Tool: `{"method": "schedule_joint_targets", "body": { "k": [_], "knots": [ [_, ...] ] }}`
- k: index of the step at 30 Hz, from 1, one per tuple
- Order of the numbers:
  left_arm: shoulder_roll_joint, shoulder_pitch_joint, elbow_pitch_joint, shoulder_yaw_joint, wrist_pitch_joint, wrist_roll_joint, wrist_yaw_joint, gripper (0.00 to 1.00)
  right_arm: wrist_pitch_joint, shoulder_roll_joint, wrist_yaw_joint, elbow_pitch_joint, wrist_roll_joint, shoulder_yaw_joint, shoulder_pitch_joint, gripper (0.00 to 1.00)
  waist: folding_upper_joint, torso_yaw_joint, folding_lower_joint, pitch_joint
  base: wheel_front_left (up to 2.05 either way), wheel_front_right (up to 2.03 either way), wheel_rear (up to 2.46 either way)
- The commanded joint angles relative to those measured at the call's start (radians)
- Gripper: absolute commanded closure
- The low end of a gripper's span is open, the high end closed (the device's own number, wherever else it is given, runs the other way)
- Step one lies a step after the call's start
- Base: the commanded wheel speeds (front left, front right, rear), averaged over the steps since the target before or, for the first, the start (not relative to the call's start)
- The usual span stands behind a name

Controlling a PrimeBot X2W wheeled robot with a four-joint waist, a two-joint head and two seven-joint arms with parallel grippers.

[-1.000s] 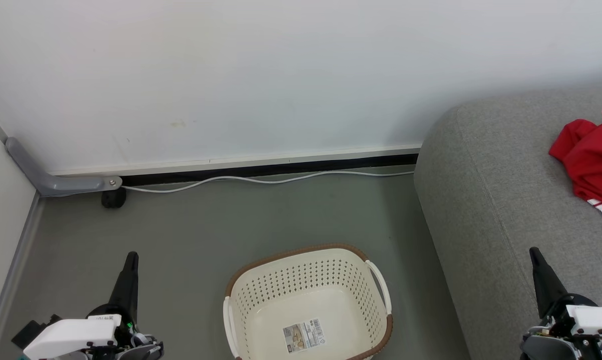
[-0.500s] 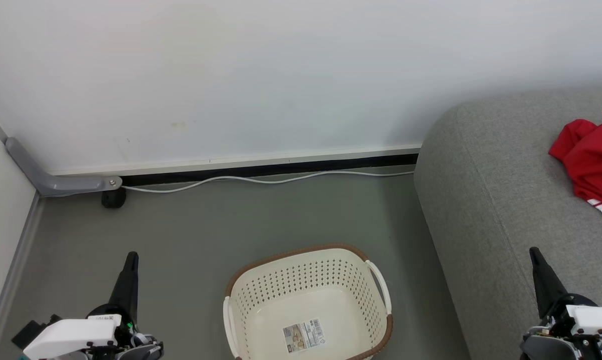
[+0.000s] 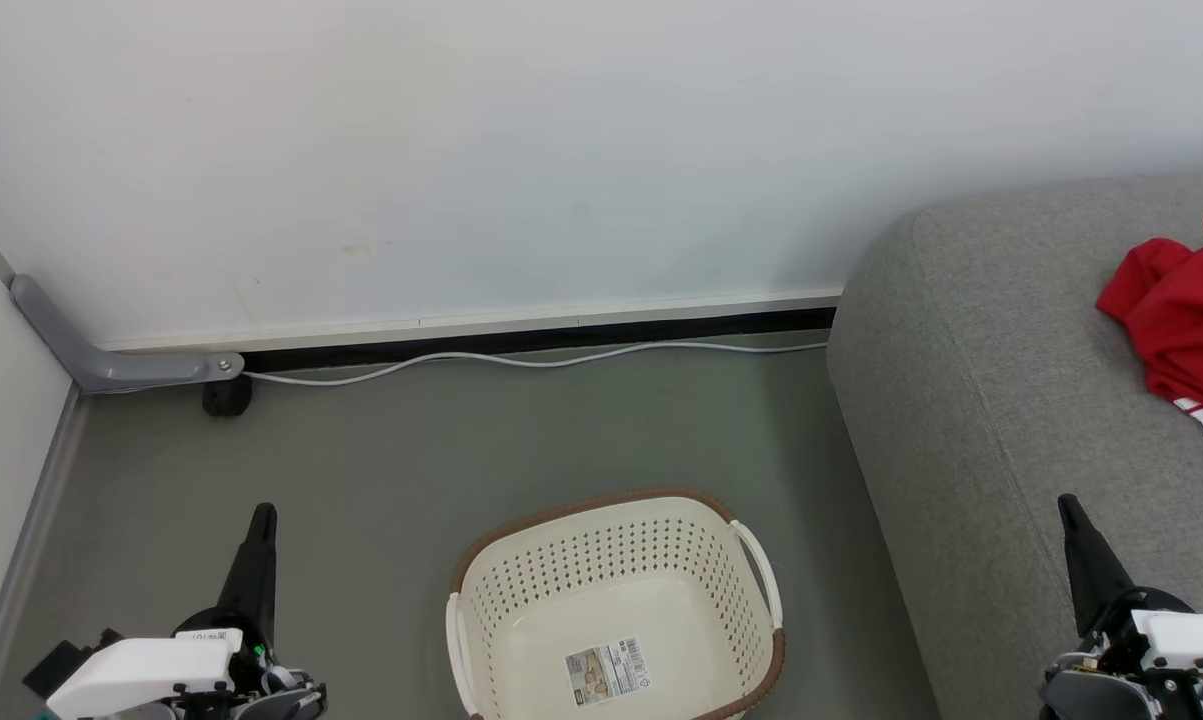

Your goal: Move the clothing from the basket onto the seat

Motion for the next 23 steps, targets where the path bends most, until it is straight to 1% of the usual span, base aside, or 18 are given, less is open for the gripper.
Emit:
{"method": "schedule_joint_targets", "body": {
  "k": [1, 23],
  "knots": [
    [0.018, -0.058, -0.029, 0.032, 0.007, -0.005, -0.004, 1.00, 0.008, -0.015, 0.002, -0.032, 0.012, 0.017, -0.036, 1.00, -0.0001, 0.000, 0.0000, 0.000, 0.00, 0.00, 0.00],
    [0.018, -0.058, -0.029, 0.032, 0.007, -0.005, -0.004, 1.00, 0.008, -0.015, 0.002, -0.032, 0.012, 0.017, -0.036, 1.00, -0.0001, 0.000, 0.0000, 0.000, 0.00, 0.00, 0.00]
  ]
}}
